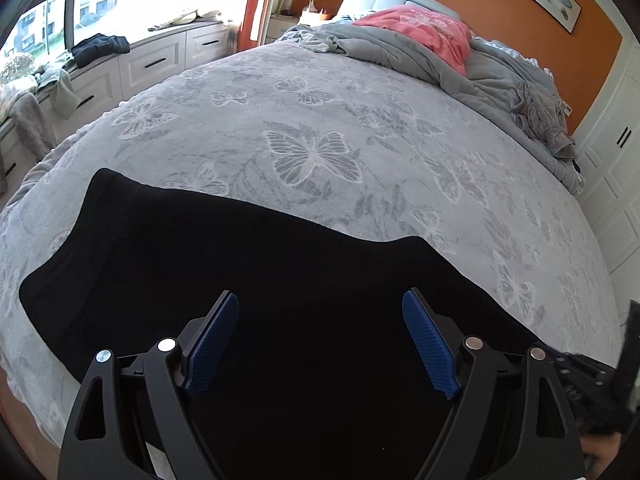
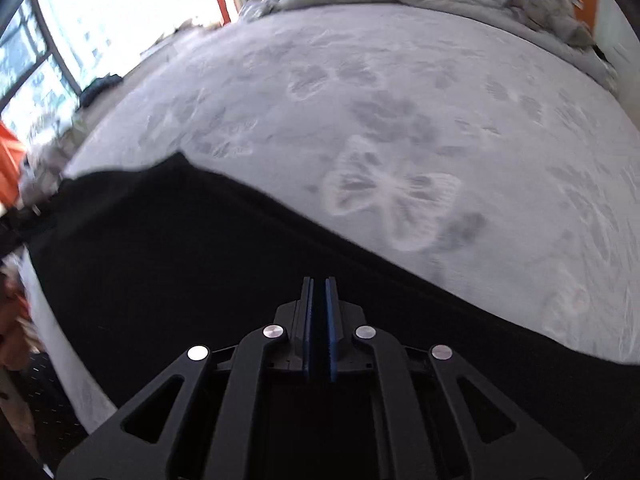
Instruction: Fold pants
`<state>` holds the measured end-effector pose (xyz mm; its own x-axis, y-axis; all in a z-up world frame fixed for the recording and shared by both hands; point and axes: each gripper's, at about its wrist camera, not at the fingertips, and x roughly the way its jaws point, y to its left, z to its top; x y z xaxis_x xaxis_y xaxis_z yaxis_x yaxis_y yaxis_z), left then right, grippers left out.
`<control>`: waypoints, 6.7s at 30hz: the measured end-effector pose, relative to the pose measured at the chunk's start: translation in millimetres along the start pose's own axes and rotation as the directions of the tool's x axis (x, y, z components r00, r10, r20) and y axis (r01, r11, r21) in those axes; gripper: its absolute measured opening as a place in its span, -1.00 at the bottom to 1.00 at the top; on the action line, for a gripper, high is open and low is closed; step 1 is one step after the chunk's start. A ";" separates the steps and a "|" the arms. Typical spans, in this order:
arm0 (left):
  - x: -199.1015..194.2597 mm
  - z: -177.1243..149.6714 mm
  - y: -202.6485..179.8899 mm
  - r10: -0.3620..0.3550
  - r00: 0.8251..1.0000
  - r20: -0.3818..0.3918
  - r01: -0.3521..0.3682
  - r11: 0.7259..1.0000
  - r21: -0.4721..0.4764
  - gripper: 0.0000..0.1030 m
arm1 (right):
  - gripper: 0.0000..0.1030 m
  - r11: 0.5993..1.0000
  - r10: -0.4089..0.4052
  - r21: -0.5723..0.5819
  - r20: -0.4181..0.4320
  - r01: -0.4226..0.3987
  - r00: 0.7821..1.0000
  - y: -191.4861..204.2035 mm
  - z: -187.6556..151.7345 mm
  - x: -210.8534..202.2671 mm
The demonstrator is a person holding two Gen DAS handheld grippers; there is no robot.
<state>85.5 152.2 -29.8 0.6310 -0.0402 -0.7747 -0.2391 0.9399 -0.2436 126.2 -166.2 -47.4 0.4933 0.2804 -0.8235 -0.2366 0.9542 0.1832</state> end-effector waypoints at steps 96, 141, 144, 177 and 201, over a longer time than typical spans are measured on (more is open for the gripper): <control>-2.1 -83.1 -83.9 -0.057 0.995 -0.079 0.077 0.957 0.278 0.67 | -0.81 0.510 -0.340 0.852 0.325 -0.118 0.882 -286.2 -204.1 -232.0; -9.5 -27.6 20.4 -0.188 0.976 -0.113 0.180 0.980 -0.082 0.68 | 0.70 0.914 0.104 0.365 0.212 -0.178 0.972 -24.4 -73.9 -107.9; 2.3 -38.5 3.1 -0.206 0.956 -0.207 0.205 0.978 -0.030 0.68 | 0.70 0.876 0.062 0.465 0.162 -0.131 0.985 -49.9 -99.3 -101.1; 2.3 -59.1 -39.9 -0.053 0.993 -0.101 0.070 0.984 0.165 0.23 | 0.25 0.907 -0.081 0.421 0.146 0.012 0.986 -49.8 -123.3 -64.0; 3.5 -63.4 -40.0 -0.041 0.991 -0.131 0.063 0.983 0.172 0.39 | -0.25 0.795 -0.188 0.597 0.074 0.108 0.979 -121.7 -158.2 -83.3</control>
<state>50.4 93.0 -59.8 0.5381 -0.1229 -0.8339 -0.0683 0.9797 -0.1885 -18.5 -322.2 -86.0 0.5894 0.1027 -0.8013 0.3645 0.8514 0.3772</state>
